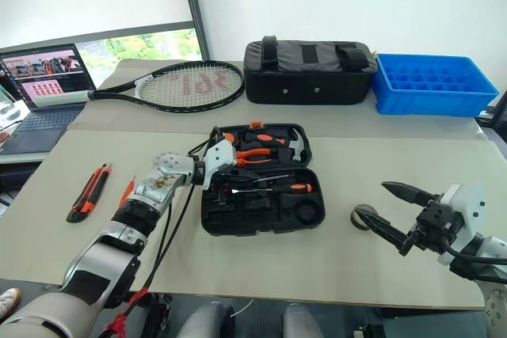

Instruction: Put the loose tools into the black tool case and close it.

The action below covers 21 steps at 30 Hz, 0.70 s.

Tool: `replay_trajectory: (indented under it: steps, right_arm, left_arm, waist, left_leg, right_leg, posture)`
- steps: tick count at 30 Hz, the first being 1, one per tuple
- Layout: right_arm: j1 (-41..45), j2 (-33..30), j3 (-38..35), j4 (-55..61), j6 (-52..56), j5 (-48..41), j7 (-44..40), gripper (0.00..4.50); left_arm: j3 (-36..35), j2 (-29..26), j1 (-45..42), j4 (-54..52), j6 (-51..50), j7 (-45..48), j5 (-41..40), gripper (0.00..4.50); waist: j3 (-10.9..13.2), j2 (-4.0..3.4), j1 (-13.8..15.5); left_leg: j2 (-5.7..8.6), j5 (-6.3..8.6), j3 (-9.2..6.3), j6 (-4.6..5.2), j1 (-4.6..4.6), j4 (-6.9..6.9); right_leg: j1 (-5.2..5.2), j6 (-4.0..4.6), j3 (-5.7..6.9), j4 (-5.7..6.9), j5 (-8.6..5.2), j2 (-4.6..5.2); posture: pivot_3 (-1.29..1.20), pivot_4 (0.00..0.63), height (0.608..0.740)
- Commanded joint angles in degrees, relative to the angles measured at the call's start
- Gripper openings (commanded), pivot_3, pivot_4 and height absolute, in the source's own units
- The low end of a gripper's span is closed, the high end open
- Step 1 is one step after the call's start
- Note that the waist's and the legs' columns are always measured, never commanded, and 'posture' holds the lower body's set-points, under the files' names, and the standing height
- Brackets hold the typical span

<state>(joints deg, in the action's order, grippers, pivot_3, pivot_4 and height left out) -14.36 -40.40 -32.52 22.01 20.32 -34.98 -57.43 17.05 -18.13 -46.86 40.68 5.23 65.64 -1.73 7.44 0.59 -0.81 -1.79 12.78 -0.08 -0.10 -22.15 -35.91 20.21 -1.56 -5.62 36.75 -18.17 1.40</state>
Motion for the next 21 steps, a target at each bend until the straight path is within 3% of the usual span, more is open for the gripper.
replay_trajectory:
  steps: [1, 8, 13, 15, 20, 21]
  right_arm:
    - [-0.4, -1.6, -1.8, 2.2, -0.4, -1.3, -0.3, 4.5]
    - [0.1, -2.8, -0.6, 2.0, -0.3, -1.5, -0.6, 4.5]
    - [4.1, -3.2, 1.4, 2.8, 0.9, -4.1, -0.4, 4.5]
    - [6.6, -3.1, 3.6, 3.1, 1.3, -4.7, -0.4, 4.5]
    - [12.8, -3.2, 10.1, 1.5, 1.5, -4.6, -2.2, 4.5]
    - [14.4, -3.3, 11.4, 0.6, 1.0, -4.1, -2.9, 4.5]
  left_arm:
    - [2.3, 0.7, -0.6, 4.6, 1.2, -1.4, 4.3, 0.03]
    - [4.9, 1.4, -0.7, 8.2, 3.0, -0.6, 8.0, 0.03]
    - [-1.3, 0.2, -0.2, 3.9, 2.9, -3.9, 3.4, 0.03]
    - [-5.4, -1.5, 1.1, -1.8, 0.4, -4.8, 0.1, 0.03]
    - [-18.4, -6.9, 10.2, -27.2, -17.6, -13.7, -8.4, 0.03]
    - [-21.5, -8.1, 13.8, -32.8, -21.0, -16.9, -8.9, 0.53]
  waist:
    - [0.0, -0.04, 0.1]
    - [-0.2, -0.11, 0.0]
    - [-0.3, -0.15, 0.0]
    - [-0.2, -0.13, -0.2]
    - [-0.1, -0.15, -1.6]
    - [-0.1, -0.19, -1.8]
  left_leg:
    - [0.01, 0.0, 0.0, 0.0, -0.01, 0.0]
    - [0.01, -0.01, 0.0, -0.01, 0.07, -0.08]
    - [0.01, -0.02, 0.01, -0.02, 0.08, -0.11]
    - [0.0, -0.03, 0.0, -0.03, 0.07, -0.12]
    - [-0.2, -0.04, -0.1, -0.04, -0.05, -0.03]
    - [-0.21, -0.04, -0.14, -0.04, -0.03, -0.02]
  right_leg:
    - [-0.04, -0.01, 0.0, 0.0, -0.01, 0.01]
    - [-0.24, -0.08, -0.01, 0.08, -0.02, 0.0]
    - [-0.26, -0.1, -0.02, 0.13, -0.02, 0.0]
    - [-0.16, -0.11, -0.03, 0.2, -0.01, -0.01]
    - [0.08, -0.08, -0.01, 0.29, 0.0, -0.18]
    - [0.09, -0.07, 0.02, 0.29, 0.0, -0.18]
  posture:
    - [0.0, 0.15, 0.707]
    - [0.0, 0.15, 0.707]
    - [0.0, 0.15, 0.707]
    - [0.0, 0.15, 0.707]
    - [0.0, 0.15, 0.707]
    - [0.0, 0.15, 0.707]
